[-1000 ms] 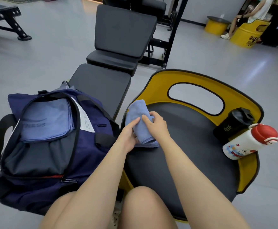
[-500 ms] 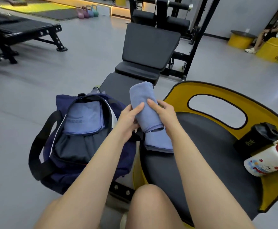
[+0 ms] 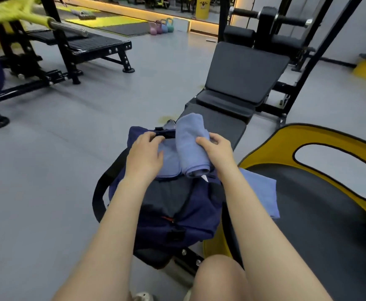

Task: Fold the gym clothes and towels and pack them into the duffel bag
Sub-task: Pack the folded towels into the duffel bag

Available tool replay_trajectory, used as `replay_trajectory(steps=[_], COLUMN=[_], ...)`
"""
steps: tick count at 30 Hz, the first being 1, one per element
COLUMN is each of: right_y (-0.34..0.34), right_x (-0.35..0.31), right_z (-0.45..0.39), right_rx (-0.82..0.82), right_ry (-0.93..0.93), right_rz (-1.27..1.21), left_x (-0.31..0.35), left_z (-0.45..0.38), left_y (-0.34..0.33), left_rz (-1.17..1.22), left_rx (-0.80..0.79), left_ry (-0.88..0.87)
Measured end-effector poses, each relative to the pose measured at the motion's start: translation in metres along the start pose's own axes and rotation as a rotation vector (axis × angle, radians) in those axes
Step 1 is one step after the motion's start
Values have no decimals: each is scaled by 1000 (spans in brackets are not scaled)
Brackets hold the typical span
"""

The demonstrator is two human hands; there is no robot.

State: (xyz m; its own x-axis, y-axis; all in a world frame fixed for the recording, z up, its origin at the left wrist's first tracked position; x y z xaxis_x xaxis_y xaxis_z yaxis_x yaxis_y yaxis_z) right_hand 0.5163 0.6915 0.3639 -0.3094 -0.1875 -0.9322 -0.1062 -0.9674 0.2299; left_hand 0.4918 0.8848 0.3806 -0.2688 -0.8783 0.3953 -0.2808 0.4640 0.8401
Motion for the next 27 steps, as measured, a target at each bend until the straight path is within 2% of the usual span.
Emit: replay_trajectory(steps=[4, 6, 11, 18, 21, 25, 27], right_y=[-33, -48, -78, -109, -117, -122, -117], right_x=[2, 0, -7, 9, 5, 7, 2], right_z=[0, -2, -8, -22, -16, -16, -16], right_rx=[36, 79, 184, 217, 278, 273, 325], right_ry=[51, 81, 174, 201, 309, 339, 364], right_rz=[199, 315, 577, 848, 929, 931, 888], left_x=[-32, -40, -54, -66, -67, -71, -72], left_z=[5, 4, 8, 7, 8, 7, 5], left_y=[-18, -23, -34, -34, -35, -34, -30], left_rz=[-146, -212, -181, -107, -92, -75, -80], left_rx=[-179, -216, -290, -267, -269, -269, -248], left_ry=[68, 61, 77, 122, 116, 132, 127])
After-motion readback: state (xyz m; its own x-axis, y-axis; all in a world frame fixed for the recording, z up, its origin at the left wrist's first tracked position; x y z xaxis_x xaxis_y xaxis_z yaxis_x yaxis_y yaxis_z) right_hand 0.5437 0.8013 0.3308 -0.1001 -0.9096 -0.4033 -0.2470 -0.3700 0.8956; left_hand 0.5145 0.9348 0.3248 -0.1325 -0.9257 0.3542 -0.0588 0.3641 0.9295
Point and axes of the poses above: each hand's wrist, its own z-axis away from the middle knuckle, its own y-axis out of the back of the hand, x = y × z, the point moved 9 cm from there along -z, towards the middle knuckle, and after that the axes turned 11 degrees about -y, right-handed, at the moved point
